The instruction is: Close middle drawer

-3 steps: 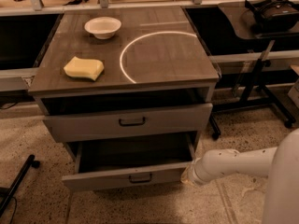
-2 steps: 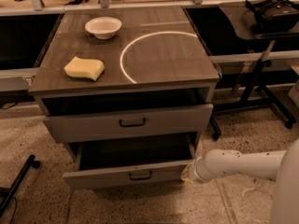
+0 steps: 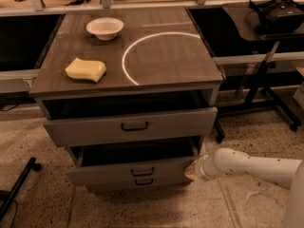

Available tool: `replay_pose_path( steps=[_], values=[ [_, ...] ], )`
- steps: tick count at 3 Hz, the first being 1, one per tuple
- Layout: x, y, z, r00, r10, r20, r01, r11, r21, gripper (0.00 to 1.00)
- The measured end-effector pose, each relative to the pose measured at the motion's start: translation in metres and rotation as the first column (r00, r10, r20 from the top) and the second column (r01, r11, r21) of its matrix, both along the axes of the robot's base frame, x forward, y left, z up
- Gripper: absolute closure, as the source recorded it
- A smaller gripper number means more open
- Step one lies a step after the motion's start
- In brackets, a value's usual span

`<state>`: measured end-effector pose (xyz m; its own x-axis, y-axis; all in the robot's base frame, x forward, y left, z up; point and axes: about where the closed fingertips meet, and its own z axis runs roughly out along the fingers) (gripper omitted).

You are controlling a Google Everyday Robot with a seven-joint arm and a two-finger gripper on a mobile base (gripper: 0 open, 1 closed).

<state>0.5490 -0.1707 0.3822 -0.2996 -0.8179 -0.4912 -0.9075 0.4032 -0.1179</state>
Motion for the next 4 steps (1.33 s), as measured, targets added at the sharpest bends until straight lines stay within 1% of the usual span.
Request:
replay_pose_path(
  steps=[1, 2, 3, 4],
  values=[
    [0.016, -0.005, -0.001, 0.9999, -0.012, 0.007, 0.012, 1.000, 0.025, 1.00],
    [0.033, -0.003, -0.001, 0.9999, 0.012, 0.000, -0.012, 1.000, 0.025, 1.00],
    [0.043, 0.002, 0.002, 0.9992, 0.040, -0.003, -0.040, 0.999, 0.014, 1.00],
    [0.051, 0.009, 0.004, 0.9976, 0.068, -0.015, -0.068, 0.998, -0.006, 1.00]
  ],
)
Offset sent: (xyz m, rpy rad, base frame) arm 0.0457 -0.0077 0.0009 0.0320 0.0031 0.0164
